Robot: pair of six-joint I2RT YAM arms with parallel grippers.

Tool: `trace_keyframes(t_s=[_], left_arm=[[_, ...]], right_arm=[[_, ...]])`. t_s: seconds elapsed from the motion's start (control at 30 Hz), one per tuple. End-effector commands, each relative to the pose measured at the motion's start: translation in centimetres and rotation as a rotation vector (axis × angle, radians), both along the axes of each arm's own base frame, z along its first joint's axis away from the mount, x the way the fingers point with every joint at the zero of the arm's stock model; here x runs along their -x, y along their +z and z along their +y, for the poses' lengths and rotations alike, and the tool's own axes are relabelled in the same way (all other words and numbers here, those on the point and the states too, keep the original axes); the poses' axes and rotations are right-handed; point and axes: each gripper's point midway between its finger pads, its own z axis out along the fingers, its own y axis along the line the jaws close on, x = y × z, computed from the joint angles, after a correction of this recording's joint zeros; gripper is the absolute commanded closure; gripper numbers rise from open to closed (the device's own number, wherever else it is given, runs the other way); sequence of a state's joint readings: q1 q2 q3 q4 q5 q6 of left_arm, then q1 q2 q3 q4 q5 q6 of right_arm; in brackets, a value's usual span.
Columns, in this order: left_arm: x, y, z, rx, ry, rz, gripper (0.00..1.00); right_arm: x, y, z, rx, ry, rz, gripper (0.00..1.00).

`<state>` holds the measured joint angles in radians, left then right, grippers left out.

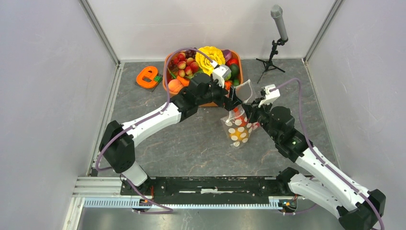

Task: Place the food in the zip-top bag and seal the zipper
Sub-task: Place the fake fruit in the zipper food storage bag, then pick up the fake vegetable from the bin.

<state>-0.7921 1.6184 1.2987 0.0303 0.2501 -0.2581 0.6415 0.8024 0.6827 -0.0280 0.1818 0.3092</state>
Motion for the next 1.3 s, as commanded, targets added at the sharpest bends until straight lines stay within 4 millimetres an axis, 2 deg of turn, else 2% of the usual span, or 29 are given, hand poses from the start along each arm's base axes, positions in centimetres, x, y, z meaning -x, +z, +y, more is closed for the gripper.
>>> trace_keyframes(t_s=[0.0,0.13,0.27,0.4,0.57,0.67,0.8,1.03,1.27], left_arm=[[0.9,4.6,0.1,0.094,-0.040,-0.106,0.02],[0.9,6.1,1.2,0.135,0.005,-0.162,0.00],[-0.2,7.2,2.8,0.124,0.098,-0.214,0.00],[-2.9,7.2,4.3,0.082,0.224,-0.235,0.00],[-6.1,6.7,4.4,0.049,0.287,-0.194,0.00],[-8.3,5.8,4.4,0.034,0.340,-0.166,0.00],[-10.4,3.6,4.4,0.004,0.420,-0.093,0.02],[-11.0,1.2,4.0,0.050,0.485,0.022,0.10],[-12.9,-1.1,3.8,0.076,0.581,0.056,0.17]], right_arm=[[-0.4,0.6,0.1,-0.019,-0.016,-0.026,1.00],[-0.7,0.0,-0.2,-0.010,-0.040,-0.005,1.00],[-0.9,-0.9,-1.9,0.008,-0.134,0.028,1.00],[-0.7,-0.8,-2.4,0.003,-0.152,0.018,1.00],[-0.6,-1.1,-2.1,0.011,-0.134,0.029,1.00],[-0.5,-1.3,-2.1,0.012,-0.131,0.034,1.00],[-0.5,-1.3,-2.2,0.011,-0.131,0.031,1.00],[-0.4,-1.6,-2.5,0.018,-0.142,0.033,1.00],[-0.5,-1.6,-2.2,0.021,-0.131,0.036,1.00]])
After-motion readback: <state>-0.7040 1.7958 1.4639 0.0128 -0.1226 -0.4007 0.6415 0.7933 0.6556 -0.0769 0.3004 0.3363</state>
